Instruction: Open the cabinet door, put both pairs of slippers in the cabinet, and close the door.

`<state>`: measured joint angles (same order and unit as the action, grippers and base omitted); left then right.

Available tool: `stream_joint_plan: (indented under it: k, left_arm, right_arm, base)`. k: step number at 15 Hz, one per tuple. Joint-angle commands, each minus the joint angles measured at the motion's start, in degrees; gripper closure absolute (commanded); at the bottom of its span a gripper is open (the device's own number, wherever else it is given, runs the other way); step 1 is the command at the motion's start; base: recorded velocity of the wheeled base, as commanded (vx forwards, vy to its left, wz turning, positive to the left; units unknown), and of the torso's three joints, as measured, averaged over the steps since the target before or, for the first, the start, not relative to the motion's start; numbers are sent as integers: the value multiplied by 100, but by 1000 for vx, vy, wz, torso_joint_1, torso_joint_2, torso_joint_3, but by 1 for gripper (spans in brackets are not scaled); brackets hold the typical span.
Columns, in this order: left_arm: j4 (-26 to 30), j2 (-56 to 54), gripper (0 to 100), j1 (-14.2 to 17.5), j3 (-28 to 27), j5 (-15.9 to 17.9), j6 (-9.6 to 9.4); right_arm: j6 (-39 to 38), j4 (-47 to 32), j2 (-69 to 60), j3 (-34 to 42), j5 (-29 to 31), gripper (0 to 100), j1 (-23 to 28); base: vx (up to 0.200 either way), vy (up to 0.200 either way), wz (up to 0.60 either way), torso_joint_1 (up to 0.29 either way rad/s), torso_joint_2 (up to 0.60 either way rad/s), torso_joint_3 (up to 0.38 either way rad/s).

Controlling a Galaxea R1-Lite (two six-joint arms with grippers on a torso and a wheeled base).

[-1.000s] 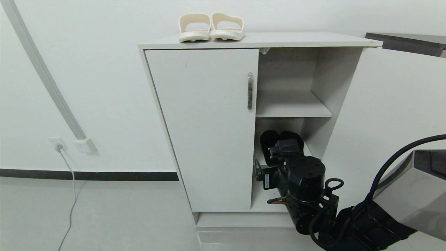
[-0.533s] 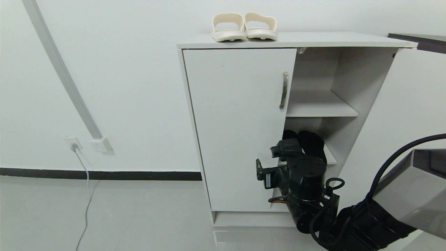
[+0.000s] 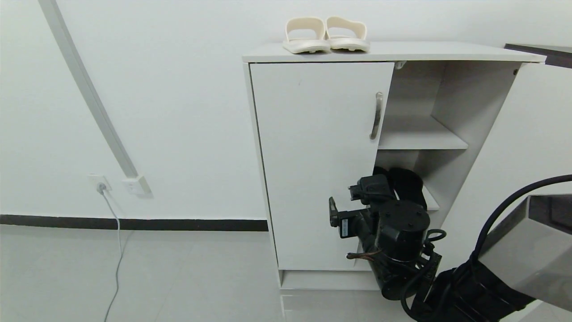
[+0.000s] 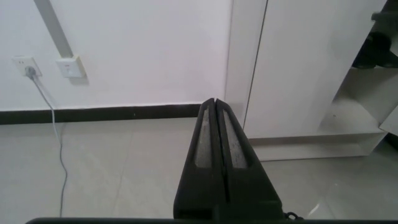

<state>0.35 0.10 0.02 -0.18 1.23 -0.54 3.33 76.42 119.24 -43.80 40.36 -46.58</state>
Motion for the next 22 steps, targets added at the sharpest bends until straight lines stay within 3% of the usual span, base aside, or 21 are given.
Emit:
stream_joint_plan:
  k: [1,11,22]
  left_arm:
    - [0,-1,100,6,1,0,10]
    - [0,-1,100,6,1,0,10]
    - [0,-1,100,6,1,0,10]
  right_arm:
    - [54,48,47,109,-11,0,17]
    - [63,118,117,144,-46,0,17]
    - [124,224,-14,144,-46,0,26]
  base:
    - [0,0,0,0,0,0]
    - [0,0,0,0,0,0]
    - [0,0,0,50,-402,-350]
